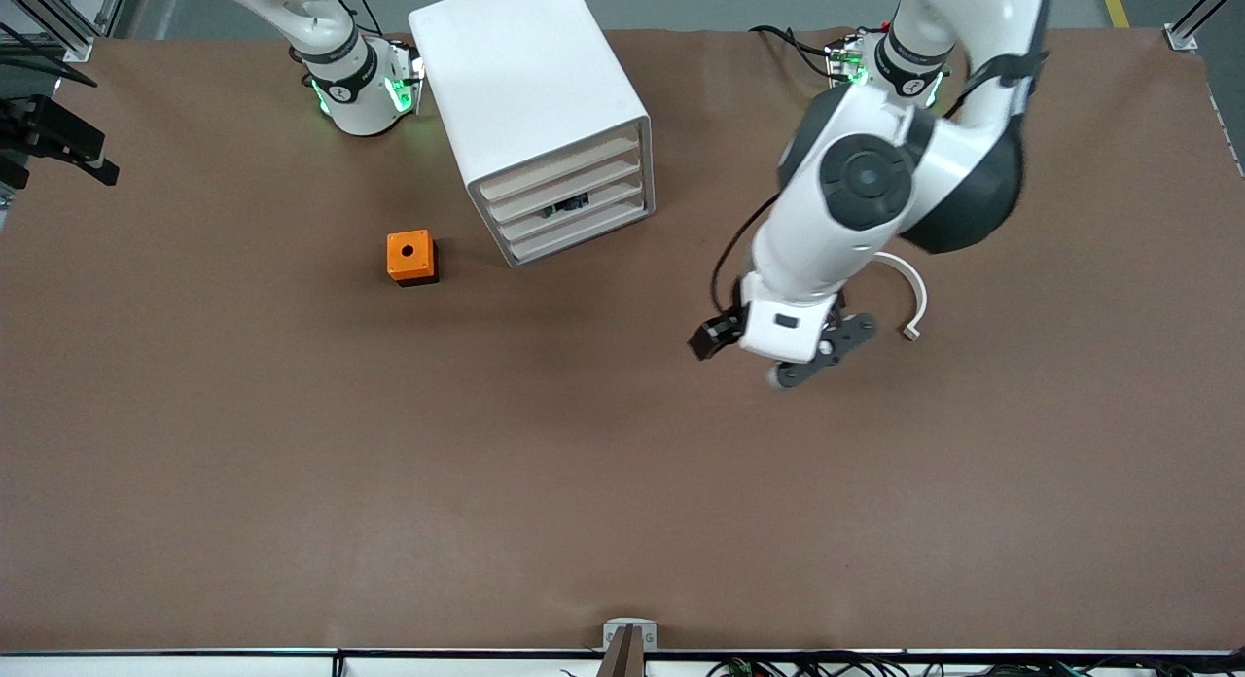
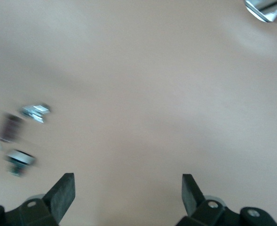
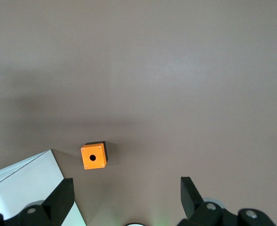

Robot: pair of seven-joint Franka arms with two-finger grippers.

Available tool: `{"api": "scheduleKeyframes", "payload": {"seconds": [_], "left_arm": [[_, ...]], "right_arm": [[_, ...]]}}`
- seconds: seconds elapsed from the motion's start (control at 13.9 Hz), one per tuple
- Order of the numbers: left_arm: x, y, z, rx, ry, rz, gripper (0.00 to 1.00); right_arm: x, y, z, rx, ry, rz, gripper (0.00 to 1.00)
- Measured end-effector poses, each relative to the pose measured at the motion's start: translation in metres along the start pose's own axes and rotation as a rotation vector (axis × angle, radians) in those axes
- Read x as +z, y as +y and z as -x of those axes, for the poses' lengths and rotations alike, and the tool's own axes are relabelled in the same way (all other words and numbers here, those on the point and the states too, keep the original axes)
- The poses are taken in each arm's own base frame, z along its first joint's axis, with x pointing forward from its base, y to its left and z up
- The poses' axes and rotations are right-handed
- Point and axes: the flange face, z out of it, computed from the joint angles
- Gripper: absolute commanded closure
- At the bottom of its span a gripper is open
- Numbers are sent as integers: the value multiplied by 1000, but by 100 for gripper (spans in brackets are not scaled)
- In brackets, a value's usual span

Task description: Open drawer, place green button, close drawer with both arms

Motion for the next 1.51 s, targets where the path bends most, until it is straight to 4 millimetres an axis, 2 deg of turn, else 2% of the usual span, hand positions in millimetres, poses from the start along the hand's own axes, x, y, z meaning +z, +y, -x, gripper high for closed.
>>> {"api": "scheduleKeyframes", "payload": {"seconds": [0.22, 0.43, 0.58, 0.79, 1.08, 1.3, 1.51], "left_arm": [[-38, -59, -48, 98, -7, -32, 0], [-67, -116, -81, 192, -55, -53, 0], [-81, -153, -99, 251, -92, -64, 0], [-90, -199, -122, 318, -145, -58, 0], [-79, -240, -134, 333, -193, -86, 0], [-70, -251, -124, 382, -194, -112, 0], [-71, -277, -116, 391, -112, -86, 0]], "right_arm": [[0, 1, 0, 1, 0, 0, 0], [0, 1, 0, 1, 0, -1, 0], [0, 1, 1, 1, -2, -1, 0], [0, 1, 2, 1, -5, -1, 0], [0, 0, 3, 0, -14, -2, 0], [-7, 0, 10, -1, -11, -3, 0], [-12, -2, 14, -5, -4, -3, 0]]}}
